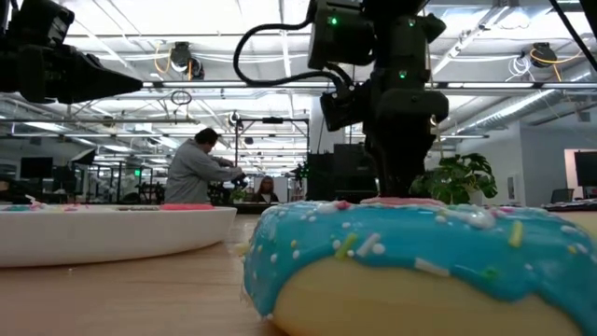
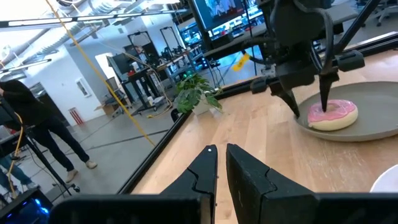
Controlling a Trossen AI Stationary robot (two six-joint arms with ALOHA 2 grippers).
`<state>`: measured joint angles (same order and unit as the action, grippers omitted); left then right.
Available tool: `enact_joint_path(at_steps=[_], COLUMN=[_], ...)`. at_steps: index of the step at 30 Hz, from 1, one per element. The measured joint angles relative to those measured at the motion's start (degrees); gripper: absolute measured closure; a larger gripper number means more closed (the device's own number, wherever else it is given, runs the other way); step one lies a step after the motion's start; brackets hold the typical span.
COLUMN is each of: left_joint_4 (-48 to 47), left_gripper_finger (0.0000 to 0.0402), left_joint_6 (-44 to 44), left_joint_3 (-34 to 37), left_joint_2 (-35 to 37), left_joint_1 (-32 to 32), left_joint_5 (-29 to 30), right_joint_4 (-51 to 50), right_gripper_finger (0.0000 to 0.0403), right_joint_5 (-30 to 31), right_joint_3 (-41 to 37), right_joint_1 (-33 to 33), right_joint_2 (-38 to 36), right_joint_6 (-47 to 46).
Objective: Pick & Place donuts
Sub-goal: Put the large pink donut on the gray plate, then put the large black donut on the gray plate
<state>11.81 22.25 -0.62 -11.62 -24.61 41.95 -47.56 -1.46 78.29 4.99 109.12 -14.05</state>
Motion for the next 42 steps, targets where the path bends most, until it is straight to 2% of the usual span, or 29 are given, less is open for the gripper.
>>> enact_joint_path(at_steps=[7, 14, 17, 20, 26, 27, 32, 37, 42], left_joint_4=[-0.07, -0.1, -0.11, -0.43, -0.57, -0.56, -0.55, -0.69, -1.01], left_gripper_finger=[0.036, 0.036, 0.036, 0.036, 0.036, 0.036, 0.036, 0.036, 0.036], left_joint_6=[0.01, 0.04, 0.04, 0.04, -0.25, -0.25, -0.34, -0.43, -1.5], left_joint_3=[0.0, 0.0, 0.0, 0.0, 0.0, 0.0, 0.0, 0.0, 0.0], left_joint_2=[0.02, 0.01, 0.01, 0.0, 0.0, 0.01, 0.02, 0.02, 0.02], left_joint_1=[0.01, 0.0, -0.01, 0.01, 0.0, 0.0, 0.0, -0.01, -0.01], left_joint_5=[0.01, 0.0, 0.01, 0.01, 0.01, 0.01, 0.01, 0.01, 0.01], right_joint_4=[-4.83, -8.43, -9.28, -9.82, -11.71, -11.73, -11.57, -10.4, -6.1], right_gripper_finger=[0.0191, 0.0203, 0.0222, 0.0259, 0.0381, 0.0391, 0.0397, 0.04, 0.0402], right_joint_5=[1.69, 1.38, 1.78, 2.91, 5.97, 5.95, 5.98, 6.07, 9.43], right_joint_3=[2.21, 2.35, 2.35, 2.35, 2.39, 2.39, 2.37, 2.39, 2.37], right_joint_1=[-0.02, 0.04, 0.14, 1.1, 3.97, 4.37, 7.93, 15.19, 22.39], right_joint_2=[-3.31, -11.91, -16.48, -20.79, -26.11, -26.42, -26.85, -26.82, -26.82], right_joint_6=[0.23, 0.17, -4.85, -7.68, -10.19, -10.63, -13.7, -14.34, -19.59])
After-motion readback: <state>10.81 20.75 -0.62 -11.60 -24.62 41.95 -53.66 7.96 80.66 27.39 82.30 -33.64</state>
